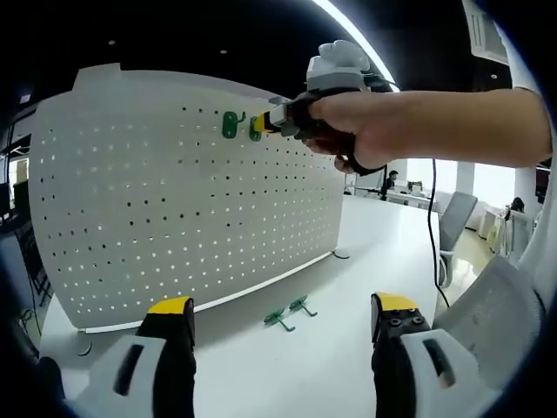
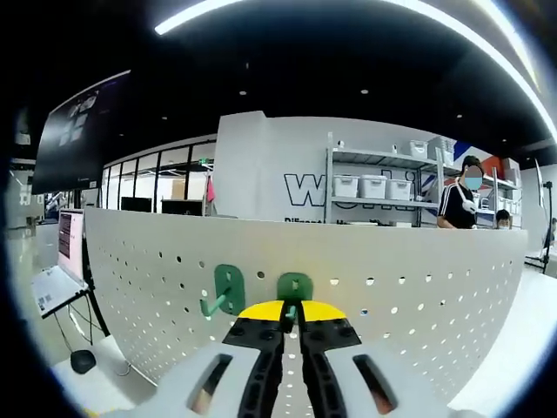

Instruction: Insert the hook assembly into the mounting plate slot until the hook locks in place.

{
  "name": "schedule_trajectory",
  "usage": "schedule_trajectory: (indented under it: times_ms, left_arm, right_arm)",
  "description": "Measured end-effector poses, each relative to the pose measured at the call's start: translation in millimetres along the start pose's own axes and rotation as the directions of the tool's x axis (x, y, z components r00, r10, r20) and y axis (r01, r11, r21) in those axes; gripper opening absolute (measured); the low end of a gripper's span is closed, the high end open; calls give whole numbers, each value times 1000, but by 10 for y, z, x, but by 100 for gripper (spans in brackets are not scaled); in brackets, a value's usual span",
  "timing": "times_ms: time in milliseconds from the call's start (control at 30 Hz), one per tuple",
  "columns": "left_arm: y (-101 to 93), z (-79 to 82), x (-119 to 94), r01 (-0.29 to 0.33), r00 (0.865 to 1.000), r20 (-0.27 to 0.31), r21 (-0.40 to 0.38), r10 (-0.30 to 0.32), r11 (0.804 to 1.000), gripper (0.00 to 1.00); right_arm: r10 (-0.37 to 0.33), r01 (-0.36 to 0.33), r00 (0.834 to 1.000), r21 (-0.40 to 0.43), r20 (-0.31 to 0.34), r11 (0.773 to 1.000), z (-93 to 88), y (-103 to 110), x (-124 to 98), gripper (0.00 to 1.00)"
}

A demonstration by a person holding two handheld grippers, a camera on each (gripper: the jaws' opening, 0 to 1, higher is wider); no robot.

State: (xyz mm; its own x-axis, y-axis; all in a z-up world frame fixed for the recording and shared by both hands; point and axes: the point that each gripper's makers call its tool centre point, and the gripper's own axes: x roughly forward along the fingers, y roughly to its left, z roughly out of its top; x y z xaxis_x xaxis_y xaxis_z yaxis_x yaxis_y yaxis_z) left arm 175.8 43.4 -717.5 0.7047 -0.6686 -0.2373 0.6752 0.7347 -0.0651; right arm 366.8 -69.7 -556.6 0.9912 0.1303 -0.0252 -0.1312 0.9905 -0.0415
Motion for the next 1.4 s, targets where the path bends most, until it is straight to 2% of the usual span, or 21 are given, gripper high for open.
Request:
schedule_trajectory:
  times_ms: [333,433,500,600,700,767,900,1200,1267,1400]
  left_arm:
    - [17,6,-18,-7,1000,-3,5,7,1000,85]
    - [26,40,-21,-5,1000,11,-13,5,1000,86]
    - [44,39,-19,-12,1000,6,-9,12,1000,85]
    - [57,61,-14,-12,1000,12,-9,12,1000,85]
    - [51,82,-9,-4,1000,18,-16,4,1000,86]
    - [50,94,-9,-4,1000,20,-14,4,1000,86]
    - [66,102,-1,-10,1000,20,-13,10,1000,87]
    - [67,93,-4,-9,1000,10,0,9,1000,87]
    - [74,98,-11,-10,1000,12,-2,10,1000,87]
    - [93,88,-19,-13,1000,5,4,13,1000,87]
  right_arm:
    - [35,-35,999,18,2,999,-1,2,-16,5]
    - [84,-84,996,-19,1,996,-1,52,-10,8]
    - [91,-91,996,-37,-2,995,-3,56,-22,9]
    - [142,-142,990,-40,2,989,-17,115,-41,15]
    - [179,-180,984,-99,-27,979,-48,150,-72,19]
    - [213,-209,977,-185,-3,960,-3,206,-106,26]
    - [216,-215,976,-133,-6,967,-55,139,-140,32]
    - [271,-269,963,-93,4,959,-107,192,-191,48]
    - [281,-278,959,-88,30,957,-77,201,-211,52]
    - [295,-292,955,-79,29,953,-76,215,-209,52]
